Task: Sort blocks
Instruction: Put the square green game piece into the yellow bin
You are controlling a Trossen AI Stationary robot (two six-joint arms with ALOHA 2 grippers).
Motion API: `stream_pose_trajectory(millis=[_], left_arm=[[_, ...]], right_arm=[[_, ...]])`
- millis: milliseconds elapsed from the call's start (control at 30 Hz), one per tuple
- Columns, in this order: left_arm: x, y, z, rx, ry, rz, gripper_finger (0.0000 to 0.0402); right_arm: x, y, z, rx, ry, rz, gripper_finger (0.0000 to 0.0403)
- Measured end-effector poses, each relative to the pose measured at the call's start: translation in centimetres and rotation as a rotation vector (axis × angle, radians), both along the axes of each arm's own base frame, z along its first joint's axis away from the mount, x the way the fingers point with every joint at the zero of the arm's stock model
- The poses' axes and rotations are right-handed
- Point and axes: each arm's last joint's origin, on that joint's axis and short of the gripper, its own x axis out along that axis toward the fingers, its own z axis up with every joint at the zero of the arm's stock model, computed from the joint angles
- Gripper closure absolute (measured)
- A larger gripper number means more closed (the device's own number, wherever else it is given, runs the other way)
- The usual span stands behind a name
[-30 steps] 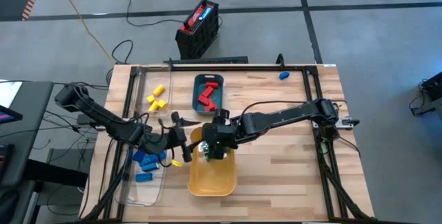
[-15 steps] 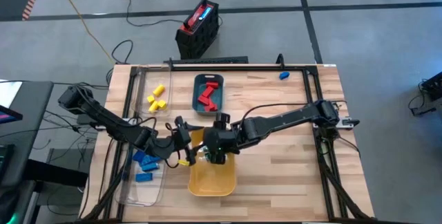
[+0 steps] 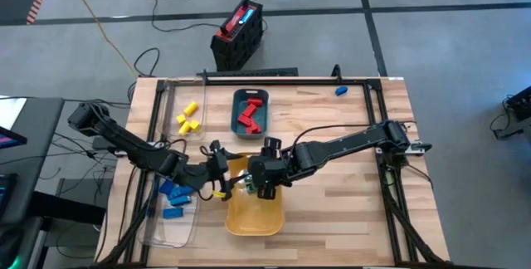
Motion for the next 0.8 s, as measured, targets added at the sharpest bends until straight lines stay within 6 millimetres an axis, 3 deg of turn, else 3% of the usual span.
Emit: stream_pose_trajectory(millis=[167, 433, 800], left_arm=[[-0.5, 0.1, 1.5, 0.013, -0.083, 0.010, 0.0113], [0.9, 0.0, 0.4, 0.020, -0.079, 0.002, 0.0113], [1.0, 0.5, -0.7, 0.029, 0.001, 0.027, 0.0113]], right_arm=[[0.0, -0.1, -0.6, 0.002, 0.030, -0.016, 0.0123], [0.6, 0.4, -0.1, -0.008, -0.042, 0.030, 0.0123], [0.3, 0.5, 0.4, -0.004, -0.050, 0.054, 0.0123]])
